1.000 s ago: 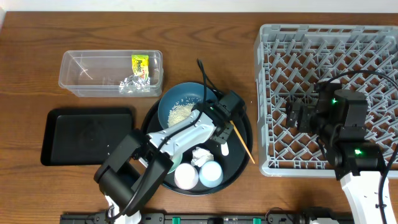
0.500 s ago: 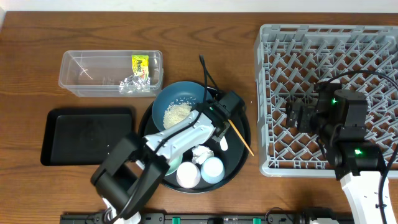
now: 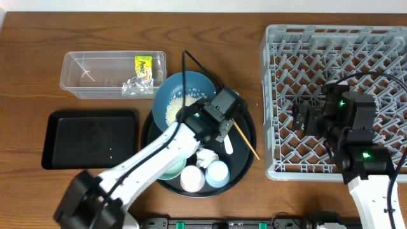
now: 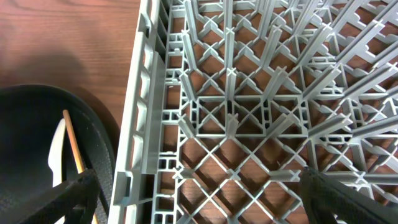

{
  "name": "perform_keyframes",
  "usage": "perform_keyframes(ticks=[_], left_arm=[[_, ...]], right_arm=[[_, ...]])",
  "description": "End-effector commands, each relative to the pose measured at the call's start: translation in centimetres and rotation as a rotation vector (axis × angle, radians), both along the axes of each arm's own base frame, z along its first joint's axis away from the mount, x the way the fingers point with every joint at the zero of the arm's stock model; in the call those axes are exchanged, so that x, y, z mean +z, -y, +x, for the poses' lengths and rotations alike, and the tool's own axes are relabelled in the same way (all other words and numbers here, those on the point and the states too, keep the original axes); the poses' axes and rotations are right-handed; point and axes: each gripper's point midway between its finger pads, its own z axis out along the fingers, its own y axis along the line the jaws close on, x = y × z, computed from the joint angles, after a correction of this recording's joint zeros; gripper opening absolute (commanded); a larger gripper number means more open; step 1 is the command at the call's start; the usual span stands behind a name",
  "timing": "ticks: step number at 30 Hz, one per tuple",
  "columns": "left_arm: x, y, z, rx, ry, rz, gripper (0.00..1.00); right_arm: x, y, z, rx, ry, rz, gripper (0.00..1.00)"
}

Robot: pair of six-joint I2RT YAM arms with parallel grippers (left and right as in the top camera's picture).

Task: Sort waste into correct bins and load items into the dishwasher rack
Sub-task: 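Lift blue plate with left gripper and tip rice onto black tray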

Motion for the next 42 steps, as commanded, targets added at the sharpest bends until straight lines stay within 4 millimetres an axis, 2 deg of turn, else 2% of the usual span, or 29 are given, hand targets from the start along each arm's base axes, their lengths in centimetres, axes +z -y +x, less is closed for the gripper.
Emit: perform_keyframes(ticks=[1, 6, 14, 22, 29, 37, 42], left_arm=[[3.3, -0.3, 0.3, 0.02, 0.063, -0.047, 0.06], [5.5, -2.1, -0.3, 0.101, 0.074, -0.099, 0.06], [7.4, -9.7, 1.0, 0.435, 0.051, -0.181, 0.06], [6.5, -13.1, 1.7, 0.583, -0.108, -0.377, 0.06], [6.8, -17.3, 2.8, 0.686, -0.141, -0.489, 0.06], [6.1, -20.8, 2.6, 0.717, -0.199, -0.671, 0.06], [6.3, -22.3, 2.8, 0.657, -0.185, -0.894, 0.06]], right_arm=[[0.8, -0.4, 0.3, 0.003, 0.02, 0.017, 0.99], [0.8, -0.4, 0.3, 0.003, 0.019, 0.017, 0.99], [0.9, -0.4, 0.3, 0.003, 0.022, 0.017, 0.99], [0.8, -0.4, 0.3, 0.003, 0.022, 0.016, 0.99], [0.8, -0.4, 0.3, 0.003, 0.021, 0.016, 0.99], [0.8, -0.4, 0.3, 0.003, 0.022, 0.016, 0.99], [0.8, -0.4, 0.3, 0.003, 0.022, 0.016, 0.99]])
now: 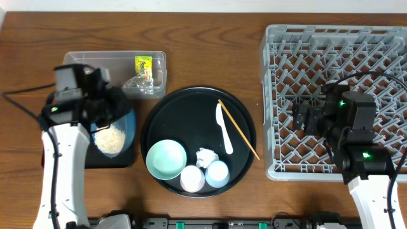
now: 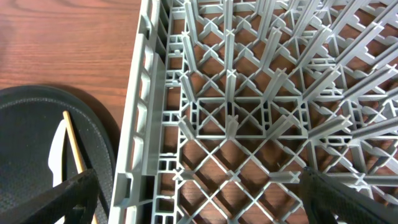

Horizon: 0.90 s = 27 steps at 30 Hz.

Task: Sort waste into correct bins and load items into the dishwasher rack
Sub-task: 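Lift blue plate with left gripper and tip rice onto black tray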

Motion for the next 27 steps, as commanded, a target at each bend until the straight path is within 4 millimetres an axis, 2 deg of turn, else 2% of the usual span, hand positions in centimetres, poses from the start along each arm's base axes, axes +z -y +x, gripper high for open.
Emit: perform_keyframes(ticks=[1, 7, 12, 18, 27], left_arm=[[1.8, 0.7, -0.3, -0.095, 0.134, -0.192, 0.06], [3.6, -2.1, -0.7, -0.103, 0.347, -0.408, 0.06], [5.3, -4.5, -1.8, -0.103, 0.522, -0.556, 0.06], [5.2, -6.9, -2.4, -0.044, 0.564, -0.609, 0.06], [5.0, -7.2, -2.4, -0.032, 0.561, -0.613, 0.06]], right_arm=[[0.8, -0.4, 0.3, 0.003, 0.017, 0.016, 0.98], [0.7, -0.4, 0.2, 0.003, 0.016, 0.016, 0.99], [0.7, -0.4, 0.2, 0.003, 0.016, 0.016, 0.99], [0.8, -0.4, 0.2, 0.003, 0.017, 0.016, 0.99], [0.7, -0.4, 0.2, 0.003, 0.016, 0.016, 0.99]])
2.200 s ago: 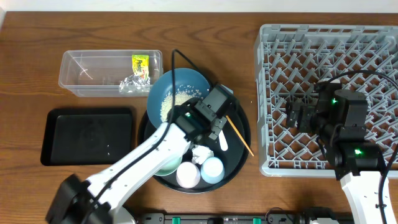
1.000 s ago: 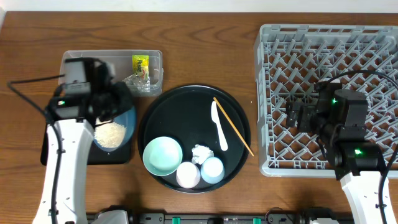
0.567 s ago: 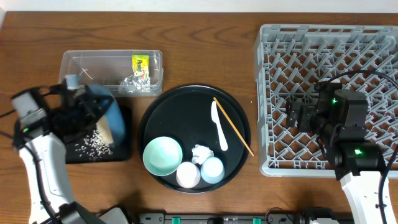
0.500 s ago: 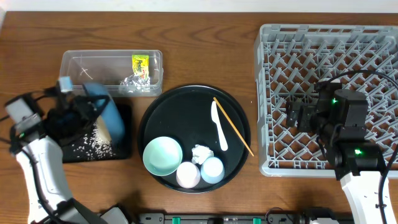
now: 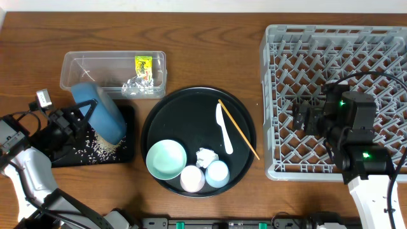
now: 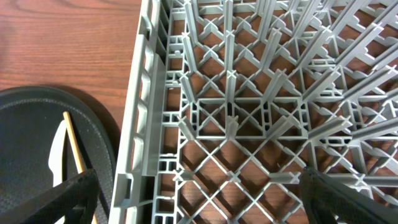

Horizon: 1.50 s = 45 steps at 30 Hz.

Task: Sort waste into correct bins and load items into the dishwasher rack
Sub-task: 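Lift blue plate with left gripper and tip rice onto black tray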

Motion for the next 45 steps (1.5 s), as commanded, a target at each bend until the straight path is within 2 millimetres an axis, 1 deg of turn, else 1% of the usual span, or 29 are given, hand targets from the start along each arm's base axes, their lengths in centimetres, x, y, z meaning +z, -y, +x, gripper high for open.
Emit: perform_keyframes(ticks=[1, 9, 10, 11, 12, 13, 14, 16, 17, 18, 20, 21, 22, 23, 24, 25, 27, 31, 34, 37, 40, 42, 45], left_arm=[[0.8, 0.2, -0.2, -0.02, 0.05, -0.014, 0.06], [0.7, 0.0, -0.1, -0.018, 0.057, 0.0, 0.06], [0.1, -0.3, 0.1, 0.001, 0.03, 0.029, 0.06], [-1.0, -0.8, 0.4, 0.039, -0.05, 0.034, 0.06], [-1.2, -1.1, 0.5, 0.057, -0.095, 0.002, 0.06], [0.2, -0.5, 0.3, 0.012, -0.02, -0.028, 0.06], [1.2, -0.1, 0.2, -0.019, 0.027, -0.044, 0.06], [1.6, 0.1, 0.1, -0.025, 0.075, 0.012, 0.06], [1.3, -0.3, 0.4, -0.006, 0.058, 0.031, 0.07], [0.7, -0.7, 0.5, 0.024, -0.001, 0.014, 0.06], [1.8, -0.4, 0.3, -0.013, 0.055, -0.015, 0.06], [1.8, -0.5, 0.4, -0.012, 0.067, 0.007, 0.06], [1.1, -0.9, 0.7, 0.016, 0.033, 0.03, 0.06], [0.4, -1.4, 0.9, 0.054, -0.039, 0.005, 0.06], [1.7, -1.0, 0.6, 0.011, 0.021, -0.024, 0.06], [2.2, -0.8, 0.6, -0.006, 0.051, -0.022, 0.06], [2.0, -1.0, 0.9, 0.013, 0.041, 0.011, 0.06], [3.3, -0.9, 1.0, -0.01, 0.033, -0.05, 0.06], [4.5, 0.0, 1.1, -0.032, 0.055, -0.031, 0.06], [6.6, 1.2, 1.2, -0.055, 0.092, 0.008, 0.06], [7.7, 1.9, 1.3, -0.057, 0.103, 0.024, 0.06], [7.9, 2.0, 1.3, -0.055, 0.107, 0.032, 0.06], [7.6, 2.0, 1.3, -0.053, 0.092, 0.018, 0.06]], right_arm=[[0.7, -0.4, 0.2, 0.003, 0.015, 0.016, 0.99], [0.7, -0.4, 0.2, 0.003, 0.015, 0.016, 0.99], [0.7, -0.4, 0.2, 0.003, 0.015, 0.016, 0.99], [0.7, -0.4, 0.2, 0.003, 0.016, 0.016, 0.99], [0.7, -0.4, 0.2, 0.003, 0.016, 0.016, 0.99], [0.7, -0.4, 0.2, 0.003, 0.016, 0.016, 0.99], [0.7, -0.4, 0.2, 0.003, 0.016, 0.016, 0.99], [0.7, -0.4, 0.2, 0.003, 0.016, 0.015, 0.99], [0.7, -0.4, 0.2, 0.003, 0.016, 0.016, 0.99], [0.7, -0.4, 0.2, 0.003, 0.016, 0.016, 0.99], [0.7, -0.4, 0.2, 0.003, 0.015, 0.016, 0.99], [0.7, -0.4, 0.2, 0.003, 0.015, 0.016, 0.99], [0.7, -0.4, 0.2, 0.003, 0.016, 0.016, 0.99], [0.7, -0.4, 0.2, 0.003, 0.016, 0.016, 0.99], [0.7, -0.4, 0.2, 0.002, 0.016, 0.015, 0.99], [0.7, -0.3, 0.2, -0.001, 0.016, 0.012, 0.99], [0.7, -0.3, 0.2, -0.002, 0.015, 0.011, 0.99], [0.8, -0.2, 0.3, -0.002, 0.02, 0.006, 0.99], [0.8, -0.2, 0.3, -0.002, 0.02, 0.006, 0.99], [0.8, -0.2, 0.3, -0.002, 0.02, 0.006, 0.99], [0.8, -0.2, 0.3, -0.002, 0.02, 0.006, 0.99], [0.8, -0.2, 0.3, -0.002, 0.02, 0.006, 0.99], [0.8, -0.2, 0.3, -0.002, 0.02, 0.006, 0.99]])
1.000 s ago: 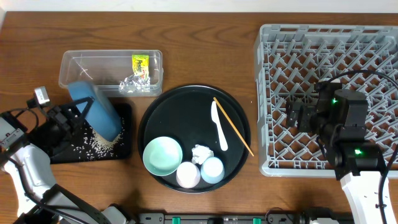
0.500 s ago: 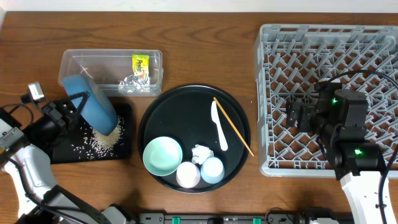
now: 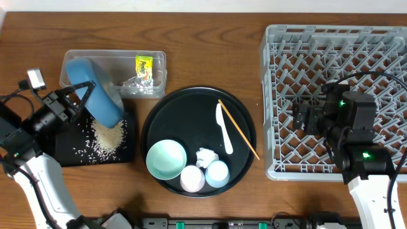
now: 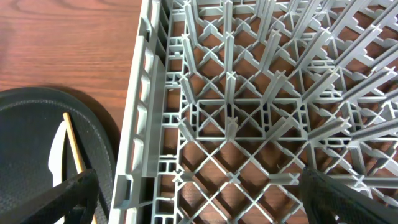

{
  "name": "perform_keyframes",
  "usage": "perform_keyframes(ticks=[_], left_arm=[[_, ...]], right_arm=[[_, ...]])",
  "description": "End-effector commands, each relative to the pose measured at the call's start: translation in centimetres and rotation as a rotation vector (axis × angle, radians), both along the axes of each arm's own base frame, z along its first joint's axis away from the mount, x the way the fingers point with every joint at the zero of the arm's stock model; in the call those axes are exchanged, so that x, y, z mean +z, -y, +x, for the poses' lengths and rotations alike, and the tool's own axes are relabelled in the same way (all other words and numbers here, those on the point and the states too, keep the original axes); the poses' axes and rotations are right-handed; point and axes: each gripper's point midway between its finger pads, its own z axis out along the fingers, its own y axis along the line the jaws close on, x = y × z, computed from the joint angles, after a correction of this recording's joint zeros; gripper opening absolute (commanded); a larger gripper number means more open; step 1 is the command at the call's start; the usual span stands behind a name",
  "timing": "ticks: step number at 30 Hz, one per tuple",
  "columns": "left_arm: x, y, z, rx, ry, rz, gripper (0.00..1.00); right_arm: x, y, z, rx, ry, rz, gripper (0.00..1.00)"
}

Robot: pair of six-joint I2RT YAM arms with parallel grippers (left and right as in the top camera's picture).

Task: Sort waste into correct bins and load items into the dishwasher rack
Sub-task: 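Lift blue plate with left gripper and tip rice onto black tray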

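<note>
My left gripper (image 3: 79,97) is shut on the rim of the blue bowl (image 3: 96,95). The bowl hangs tipped on edge over the back of the black rectangular tray (image 3: 67,149), its outside turned to the camera. A pile of rice (image 3: 105,133) lies on that tray. My right gripper (image 3: 303,118) hovers open over the grey dishwasher rack (image 3: 337,38) with nothing between its fingers. In the right wrist view the right gripper (image 4: 202,200) looks down on the rack's left wall (image 4: 138,118).
The clear bin (image 3: 86,70) behind the tray holds a yellow wrapper (image 3: 143,65) and crumpled plastic (image 3: 137,84). The round black tray (image 3: 241,156) carries a teal bowl (image 3: 166,159), white cup (image 3: 193,179), pale blue cup (image 3: 217,172), crumpled tissue (image 3: 205,156), white knife (image 3: 224,127) and chopstick (image 3: 239,130).
The tipped blue bowl sits a little farther back, nearer the clear bin, and the left arm has shifted. The rice pile on the black tray is larger. The right arm has not moved.
My left gripper first held the blue bowl, with rice in it, on the round tray. Then the bowl was over the black rectangular tray. Then it was tipped there with rice scattered below. Now it stays tipped over a fuller pile.
</note>
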Motion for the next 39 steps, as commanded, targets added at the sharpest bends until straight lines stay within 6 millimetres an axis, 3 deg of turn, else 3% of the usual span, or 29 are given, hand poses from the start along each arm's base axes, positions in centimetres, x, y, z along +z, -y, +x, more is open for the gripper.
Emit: perform_keyframes(ticks=[1, 6, 8, 13, 15, 17, 20, 25, 33, 39], left_arm=[[0.2, 0.0, 0.0, -0.007, -0.026, -0.033, 0.06], [-1.3, -0.3, 0.3, 0.024, -0.059, -0.042, 0.06], [-2.7, -0.9, 0.7, 0.082, -0.097, -0.036, 0.06], [-8.5, -3.5, 1.1, 0.317, -0.327, -0.002, 0.06], [-9.4, -3.4, 0.7, 0.323, -0.355, 0.022, 0.06], [-8.6, -2.4, 0.5, 0.249, -0.284, 0.047, 0.06], [-5.7, 0.2, -0.6, 0.058, -0.048, 0.091, 0.06], [-5.5, 0.1, -0.4, 0.073, -0.073, 0.073, 0.06], [-0.5, 2.9, -0.8, -0.077, 0.098, 0.082, 0.06], [4.1, 6.5, -0.1, -0.132, 0.198, 0.11, 0.06]], right_arm=[[0.7, -0.2, 0.2, -0.002, 0.015, 0.007, 0.99], [0.7, -0.2, 0.2, -0.002, 0.015, 0.007, 0.99], [0.7, -0.2, 0.2, -0.002, 0.015, 0.007, 0.99], [0.7, -0.2, 0.2, -0.002, 0.015, 0.007, 0.99], [0.7, -0.2, 0.2, -0.001, 0.014, 0.007, 0.99], [0.7, -0.2, 0.2, -0.002, 0.014, 0.007, 0.99], [0.7, -0.2, 0.2, -0.002, 0.015, 0.006, 0.99], [0.7, 0.2, 0.3, -0.018, 0.016, -0.009, 0.99], [0.7, 0.2, 0.3, -0.018, 0.018, -0.009, 0.99], [0.7, 0.2, 0.3, -0.019, 0.019, -0.009, 0.99]])
